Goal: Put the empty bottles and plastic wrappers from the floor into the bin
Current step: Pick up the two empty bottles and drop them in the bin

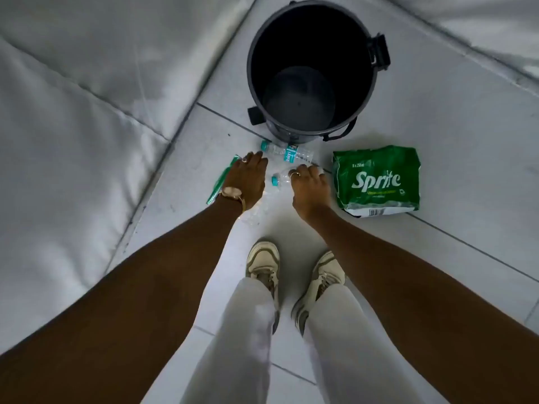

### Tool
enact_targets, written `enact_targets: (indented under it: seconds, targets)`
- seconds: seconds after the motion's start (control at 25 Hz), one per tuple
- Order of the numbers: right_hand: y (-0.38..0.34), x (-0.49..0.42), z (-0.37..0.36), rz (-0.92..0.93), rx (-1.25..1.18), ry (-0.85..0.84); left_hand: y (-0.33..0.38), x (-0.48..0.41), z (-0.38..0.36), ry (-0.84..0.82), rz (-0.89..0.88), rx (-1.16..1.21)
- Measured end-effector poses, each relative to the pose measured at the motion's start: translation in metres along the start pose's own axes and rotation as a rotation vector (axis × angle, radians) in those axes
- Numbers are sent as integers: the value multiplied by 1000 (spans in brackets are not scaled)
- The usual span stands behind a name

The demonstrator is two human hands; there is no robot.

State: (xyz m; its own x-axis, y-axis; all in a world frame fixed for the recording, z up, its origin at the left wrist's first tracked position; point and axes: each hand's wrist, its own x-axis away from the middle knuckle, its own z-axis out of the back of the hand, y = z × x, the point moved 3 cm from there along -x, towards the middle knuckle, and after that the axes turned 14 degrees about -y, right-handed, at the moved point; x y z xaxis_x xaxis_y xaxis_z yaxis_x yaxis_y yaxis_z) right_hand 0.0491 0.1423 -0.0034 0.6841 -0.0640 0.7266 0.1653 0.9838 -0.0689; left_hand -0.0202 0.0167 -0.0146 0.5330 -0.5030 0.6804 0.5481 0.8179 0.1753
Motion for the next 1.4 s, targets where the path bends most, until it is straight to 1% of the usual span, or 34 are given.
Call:
enact_targets:
  seconds: [0.12,0.2,0.32,0.4,0.44,0.52,0.6,0.72,0.8,0.88,0.96,1.0,1.08,1.16,1.2,1.24,1.28,1.4]
  targets:
    - [5,-39,-26,-8,109,19,-10,-48,-14,69,42,67]
    - [8,-62,-45,3,171,0,-11,-75,-24,73,30,66]
    - [17,-74,-63,25,200,21,-2,-100,-37,40,-18,43]
    - [29,-82,-79,67,206,49,3,-122,-49,48,-7,33]
    - [29,-76,-83,90,179,56,3,-121,-53,44,9,-14]
    - [38,-58,-89,95,44,79,6,-118,-60,8,22,-89]
    - [52,-34,-84,42,-239,124,10,-106,-57,-50,35,-65]
    - [70,15,-60,-31,-780,189,16,-61,-35,-107,26,104]
    - [77,47,-25,-59,-1002,298,23,-23,-10,-123,-17,224]
    - [82,75,24,-42,-1066,489,29,18,21,-95,-29,339]
    - [85,89,76,11,-1054,697,28,55,56,-12,3,417]
    - [86,90,98,36,-1053,774,27,71,75,60,13,418]
    - [87,77,135,83,-1088,831,23,96,115,250,5,392]
    - [87,52,163,116,-1099,792,15,102,152,423,-19,362]
    - [87,36,173,121,-1074,743,11,95,166,456,-12,353]
    - [87,20,179,105,-1018,673,8,82,179,441,12,345]
    - [85,4,182,71,-931,583,6,62,187,381,49,321]
    - [72,-34,168,18,-684,343,14,-9,192,142,123,137]
